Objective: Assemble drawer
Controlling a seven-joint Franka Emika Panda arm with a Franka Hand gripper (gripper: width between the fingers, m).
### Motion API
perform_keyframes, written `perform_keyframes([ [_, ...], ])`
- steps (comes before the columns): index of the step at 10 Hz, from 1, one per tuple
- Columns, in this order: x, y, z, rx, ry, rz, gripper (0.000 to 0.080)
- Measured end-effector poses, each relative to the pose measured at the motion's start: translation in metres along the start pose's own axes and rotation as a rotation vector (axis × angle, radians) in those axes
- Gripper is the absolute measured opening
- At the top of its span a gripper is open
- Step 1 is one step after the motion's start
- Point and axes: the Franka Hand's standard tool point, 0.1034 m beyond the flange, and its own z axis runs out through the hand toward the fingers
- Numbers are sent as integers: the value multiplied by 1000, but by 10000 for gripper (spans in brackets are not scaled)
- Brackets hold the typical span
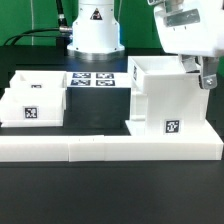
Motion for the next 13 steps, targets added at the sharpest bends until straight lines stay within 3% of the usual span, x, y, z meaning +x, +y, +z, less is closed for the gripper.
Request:
perform_keyframes([
  [1, 0, -1, 0, 5, 1, -1, 593],
  [2, 0, -1, -1, 7, 2, -2, 632],
  [4, 0, -2, -2, 9, 2, -27, 647],
  [6, -5, 0, -23, 31, 5, -120, 649],
  [8, -13, 6, -38, 35, 0, -175, 649],
  [11, -12, 7, -35, 32, 2, -205, 649],
  [12, -12, 7, -34, 30, 4, -291, 649],
  [13, -11, 16, -32, -24, -11, -473, 649],
])
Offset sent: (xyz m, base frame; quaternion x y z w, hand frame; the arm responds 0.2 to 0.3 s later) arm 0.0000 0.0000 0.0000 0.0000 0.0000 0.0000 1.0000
